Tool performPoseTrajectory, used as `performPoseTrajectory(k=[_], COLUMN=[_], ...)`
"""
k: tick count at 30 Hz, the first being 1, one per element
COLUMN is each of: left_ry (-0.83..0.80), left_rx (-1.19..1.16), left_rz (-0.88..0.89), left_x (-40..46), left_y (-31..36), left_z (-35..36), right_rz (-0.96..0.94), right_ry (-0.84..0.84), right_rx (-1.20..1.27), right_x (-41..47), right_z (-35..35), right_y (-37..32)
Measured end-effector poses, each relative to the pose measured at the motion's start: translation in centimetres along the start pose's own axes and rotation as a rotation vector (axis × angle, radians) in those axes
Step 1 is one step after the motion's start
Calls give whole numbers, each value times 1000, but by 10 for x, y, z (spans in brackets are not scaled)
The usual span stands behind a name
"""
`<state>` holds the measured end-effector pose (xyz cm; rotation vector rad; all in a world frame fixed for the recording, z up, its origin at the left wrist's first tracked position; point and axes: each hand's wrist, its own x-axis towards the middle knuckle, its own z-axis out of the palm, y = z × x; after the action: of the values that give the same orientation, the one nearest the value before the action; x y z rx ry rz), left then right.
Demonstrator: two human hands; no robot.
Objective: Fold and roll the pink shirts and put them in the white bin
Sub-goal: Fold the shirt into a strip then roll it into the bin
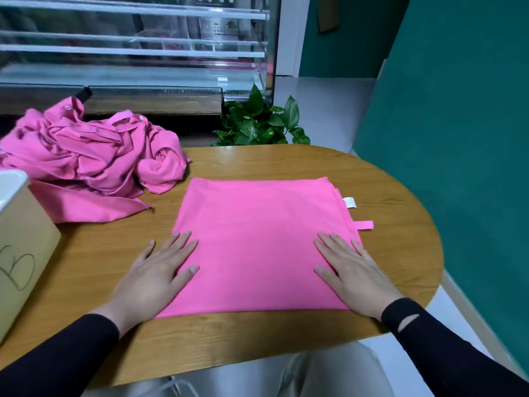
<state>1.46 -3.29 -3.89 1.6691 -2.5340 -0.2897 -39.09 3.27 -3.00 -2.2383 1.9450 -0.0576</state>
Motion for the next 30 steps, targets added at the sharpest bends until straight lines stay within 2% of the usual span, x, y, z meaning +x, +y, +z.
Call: performPoseTrajectory(k=[5, 8, 12, 15, 18, 21, 25, 30], left_ry=[130, 258, 168, 140, 157, 172, 198, 250], left_rx=[-66, -89, -47, -50, -111, -157, -218, -314], left_rz=[7, 152, 366, 367, 327, 275, 236, 193], left_x=[-12, -17, -30, -32, -35, -43, -45, -44], left_y=[-5, -2, -8, -10, -9, -16, -31, -29], left_z=[2, 1, 2, 2, 1, 1, 1, 2], right_rz=[69, 64, 67, 60, -51, -148, -155, -43], right_ry=[126, 160, 231, 361, 462, 364, 78, 120], right_rx=[116, 140, 195, 199, 149, 166, 210, 227], right_x=[-5, -5, -7, -8, -13, -26, -51, -65], right_z=[4, 4, 8, 8, 6, 10, 2, -2], right_y=[3, 4, 5, 5, 2, 8, 27, 39])
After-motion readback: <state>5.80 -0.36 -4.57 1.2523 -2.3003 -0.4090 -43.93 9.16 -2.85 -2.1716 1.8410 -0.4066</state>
